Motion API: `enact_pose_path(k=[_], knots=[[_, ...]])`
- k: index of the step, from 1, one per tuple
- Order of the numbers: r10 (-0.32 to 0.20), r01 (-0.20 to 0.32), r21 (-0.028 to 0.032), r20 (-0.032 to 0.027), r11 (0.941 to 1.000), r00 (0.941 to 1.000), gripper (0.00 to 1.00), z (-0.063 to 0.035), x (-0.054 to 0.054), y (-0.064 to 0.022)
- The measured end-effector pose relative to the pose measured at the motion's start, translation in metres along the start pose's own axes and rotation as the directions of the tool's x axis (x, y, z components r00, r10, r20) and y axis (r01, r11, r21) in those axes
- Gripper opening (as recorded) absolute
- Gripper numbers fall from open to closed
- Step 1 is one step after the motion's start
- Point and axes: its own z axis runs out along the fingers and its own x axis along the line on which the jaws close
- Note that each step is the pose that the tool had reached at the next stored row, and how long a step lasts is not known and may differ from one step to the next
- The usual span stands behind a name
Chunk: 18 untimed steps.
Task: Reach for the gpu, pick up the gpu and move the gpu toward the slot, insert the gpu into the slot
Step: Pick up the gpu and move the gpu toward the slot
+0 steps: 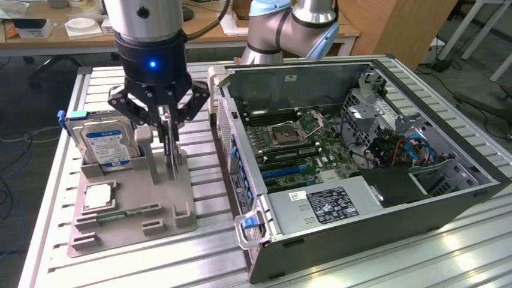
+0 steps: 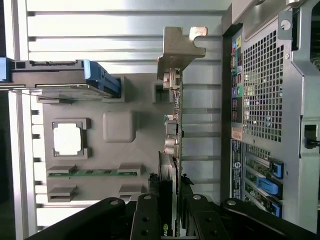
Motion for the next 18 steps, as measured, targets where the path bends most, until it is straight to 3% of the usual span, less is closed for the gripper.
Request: enact_pose_path(k=[13,18], knots=[[0.000,0.000,-0.0009,0.0000,1.0000,1.0000,0.26,-0.0221,0.000,0.0004],[0.000,0.000,-0.0058,-0.0005,1.0000,1.0000,0.26,-0.0308,0.000,0.0006]])
